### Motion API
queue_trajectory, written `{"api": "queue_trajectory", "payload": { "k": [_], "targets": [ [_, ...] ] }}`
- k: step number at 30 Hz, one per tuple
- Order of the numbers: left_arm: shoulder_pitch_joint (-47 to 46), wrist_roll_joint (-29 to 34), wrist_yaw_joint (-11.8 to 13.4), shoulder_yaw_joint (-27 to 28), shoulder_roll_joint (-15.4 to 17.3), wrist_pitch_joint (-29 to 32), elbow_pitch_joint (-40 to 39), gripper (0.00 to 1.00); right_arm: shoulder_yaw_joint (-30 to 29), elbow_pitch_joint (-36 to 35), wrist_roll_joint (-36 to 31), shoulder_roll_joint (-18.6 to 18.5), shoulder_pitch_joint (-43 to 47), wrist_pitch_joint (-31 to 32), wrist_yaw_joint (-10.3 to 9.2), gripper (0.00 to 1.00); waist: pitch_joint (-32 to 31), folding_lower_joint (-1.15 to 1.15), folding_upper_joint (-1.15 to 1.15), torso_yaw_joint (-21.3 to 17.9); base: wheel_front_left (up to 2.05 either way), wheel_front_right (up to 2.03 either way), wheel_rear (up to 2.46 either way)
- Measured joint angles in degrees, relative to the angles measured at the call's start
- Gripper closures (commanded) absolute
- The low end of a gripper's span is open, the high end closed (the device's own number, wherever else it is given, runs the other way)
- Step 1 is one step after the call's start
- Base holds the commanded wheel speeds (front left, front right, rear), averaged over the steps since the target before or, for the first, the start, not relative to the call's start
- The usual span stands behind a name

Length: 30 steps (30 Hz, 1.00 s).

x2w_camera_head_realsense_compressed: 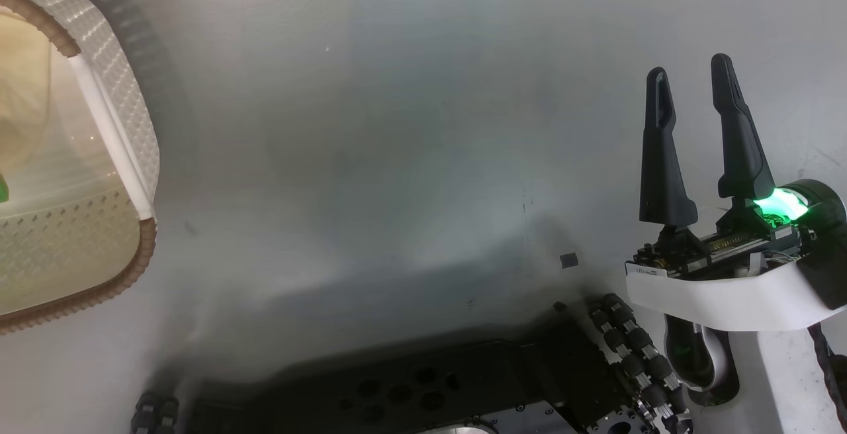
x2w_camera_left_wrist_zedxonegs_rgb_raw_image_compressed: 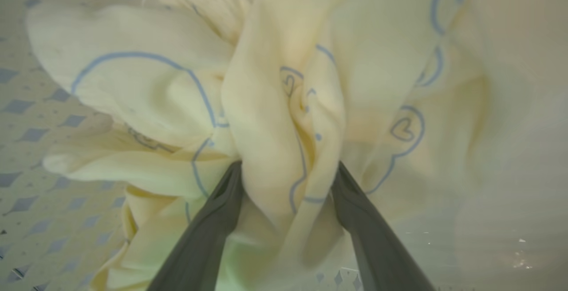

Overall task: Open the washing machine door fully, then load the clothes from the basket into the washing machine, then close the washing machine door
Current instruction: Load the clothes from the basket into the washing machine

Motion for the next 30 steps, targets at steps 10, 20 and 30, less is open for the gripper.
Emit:
{"api": "queue_trajectory", "payload": {
  "k": [10,20,30],
  "targets": [
    [-0.16,0.42,0.94,0.25,0.05,-3.44,0.20,1.00,-0.01,0.01,0.07,0.00,-1.54,0.00,0.00,0.00,1.02,0.00,0.00,-0.37,0.00,0.00,0.00],
    [-0.10,-0.62,-0.16,1.53,-0.46,-14.86,-1.09,1.00,-1.08,-0.07,-0.14,-0.03,-5.47,0.00,0.09,0.00,1.18,0.00,0.00,0.32,0.00,0.00,0.00],
    [1.43,-7.12,-2.81,6.27,-5.02,-30.97,2.42,1.00,-5.03,2.07,-3.80,-0.23,-8.29,0.00,0.66,0.00,-2.21,0.00,0.00,2.73,0.00,0.00,0.00]
  ]
}}
